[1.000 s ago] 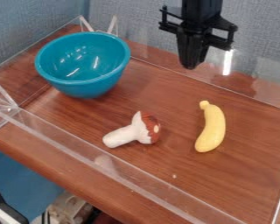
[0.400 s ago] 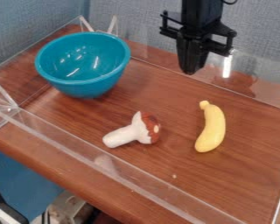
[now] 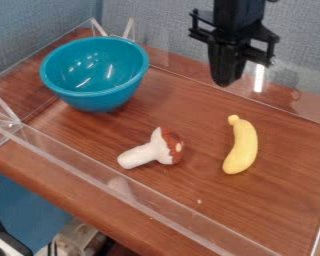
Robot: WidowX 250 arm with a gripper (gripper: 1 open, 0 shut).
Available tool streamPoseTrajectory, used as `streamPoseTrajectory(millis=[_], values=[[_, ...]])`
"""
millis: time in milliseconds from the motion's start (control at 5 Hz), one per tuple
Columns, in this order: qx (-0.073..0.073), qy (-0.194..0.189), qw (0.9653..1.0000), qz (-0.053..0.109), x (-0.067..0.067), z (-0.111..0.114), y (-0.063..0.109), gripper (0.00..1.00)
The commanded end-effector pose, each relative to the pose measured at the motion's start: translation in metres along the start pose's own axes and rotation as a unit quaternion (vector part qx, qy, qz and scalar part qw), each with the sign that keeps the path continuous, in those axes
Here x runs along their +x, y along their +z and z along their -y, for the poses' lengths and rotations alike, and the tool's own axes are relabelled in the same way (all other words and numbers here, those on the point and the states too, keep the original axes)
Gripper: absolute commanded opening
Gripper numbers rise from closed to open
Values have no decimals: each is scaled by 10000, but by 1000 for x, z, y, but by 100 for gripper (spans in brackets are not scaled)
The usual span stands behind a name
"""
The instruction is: Put the yellow object in the blue bowl
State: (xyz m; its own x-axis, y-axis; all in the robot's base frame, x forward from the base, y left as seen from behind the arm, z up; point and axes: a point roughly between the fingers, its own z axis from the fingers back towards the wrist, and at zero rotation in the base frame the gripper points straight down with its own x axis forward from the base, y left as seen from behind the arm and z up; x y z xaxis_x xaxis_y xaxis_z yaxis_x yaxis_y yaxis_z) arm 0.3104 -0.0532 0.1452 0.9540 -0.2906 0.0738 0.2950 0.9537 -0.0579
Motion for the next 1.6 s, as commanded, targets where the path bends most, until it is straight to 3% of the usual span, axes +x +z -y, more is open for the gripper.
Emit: streamPoseTrajectory(millis=[0, 200, 600, 1200, 1400], values=[[86, 124, 9993, 339, 2, 9, 14, 0], [138, 186, 9995, 200, 9, 9, -6, 100], [315, 261, 9991, -73, 17, 10, -50, 100], [471, 501, 9969, -382, 8, 28, -112, 100], [473, 511, 9969, -365, 3, 28, -116, 0]])
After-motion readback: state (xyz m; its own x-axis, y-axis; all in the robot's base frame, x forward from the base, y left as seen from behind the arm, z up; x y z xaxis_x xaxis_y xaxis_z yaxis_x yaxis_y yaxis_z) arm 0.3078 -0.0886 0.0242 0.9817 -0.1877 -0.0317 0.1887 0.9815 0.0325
